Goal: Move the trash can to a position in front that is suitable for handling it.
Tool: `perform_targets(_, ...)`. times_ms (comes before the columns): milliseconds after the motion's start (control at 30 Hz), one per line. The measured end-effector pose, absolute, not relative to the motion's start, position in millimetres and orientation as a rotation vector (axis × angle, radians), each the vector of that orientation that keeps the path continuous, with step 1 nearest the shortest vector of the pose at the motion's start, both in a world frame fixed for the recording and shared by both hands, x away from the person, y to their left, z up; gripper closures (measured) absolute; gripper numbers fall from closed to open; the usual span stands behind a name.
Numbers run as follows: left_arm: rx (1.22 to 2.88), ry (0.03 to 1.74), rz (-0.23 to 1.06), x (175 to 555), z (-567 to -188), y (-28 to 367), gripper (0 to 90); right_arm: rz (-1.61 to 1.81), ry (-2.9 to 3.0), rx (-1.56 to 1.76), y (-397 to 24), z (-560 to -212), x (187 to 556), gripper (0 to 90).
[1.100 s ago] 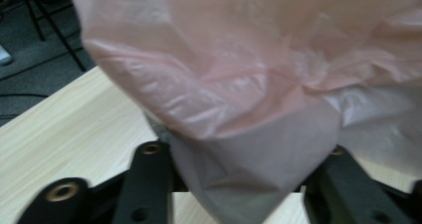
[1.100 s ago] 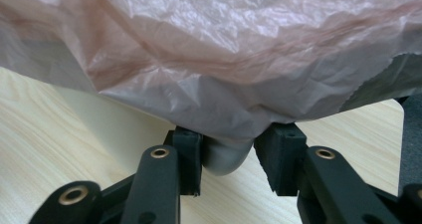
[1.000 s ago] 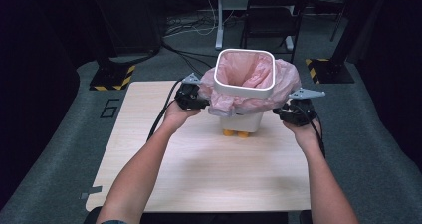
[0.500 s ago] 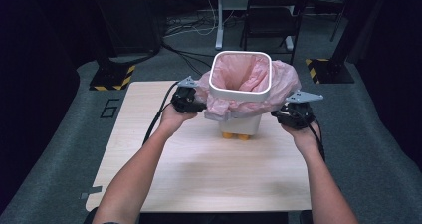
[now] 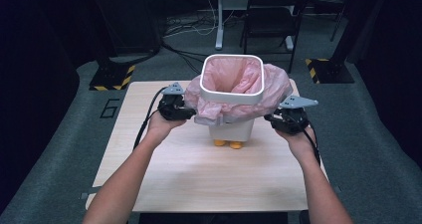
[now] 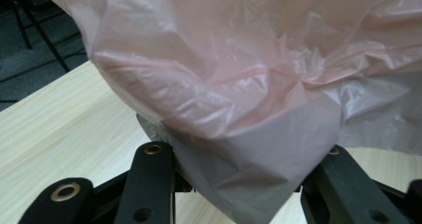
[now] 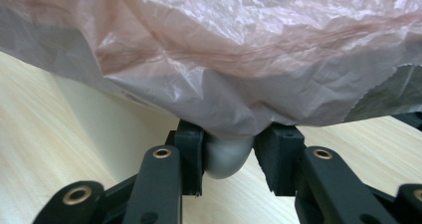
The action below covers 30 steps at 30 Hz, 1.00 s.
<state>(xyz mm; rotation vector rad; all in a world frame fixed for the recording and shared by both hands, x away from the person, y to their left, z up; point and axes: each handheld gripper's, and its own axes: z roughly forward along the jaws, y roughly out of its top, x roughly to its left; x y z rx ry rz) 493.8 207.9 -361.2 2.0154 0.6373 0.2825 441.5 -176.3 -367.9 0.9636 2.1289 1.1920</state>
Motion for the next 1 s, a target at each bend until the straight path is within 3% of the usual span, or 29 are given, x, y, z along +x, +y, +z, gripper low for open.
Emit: perform_targets(1000, 2.003, 0.644, 0.358, 407, -363, 261, 61.3, 1.275, 2.174, 0.789, -132, -367, 393, 64.5)
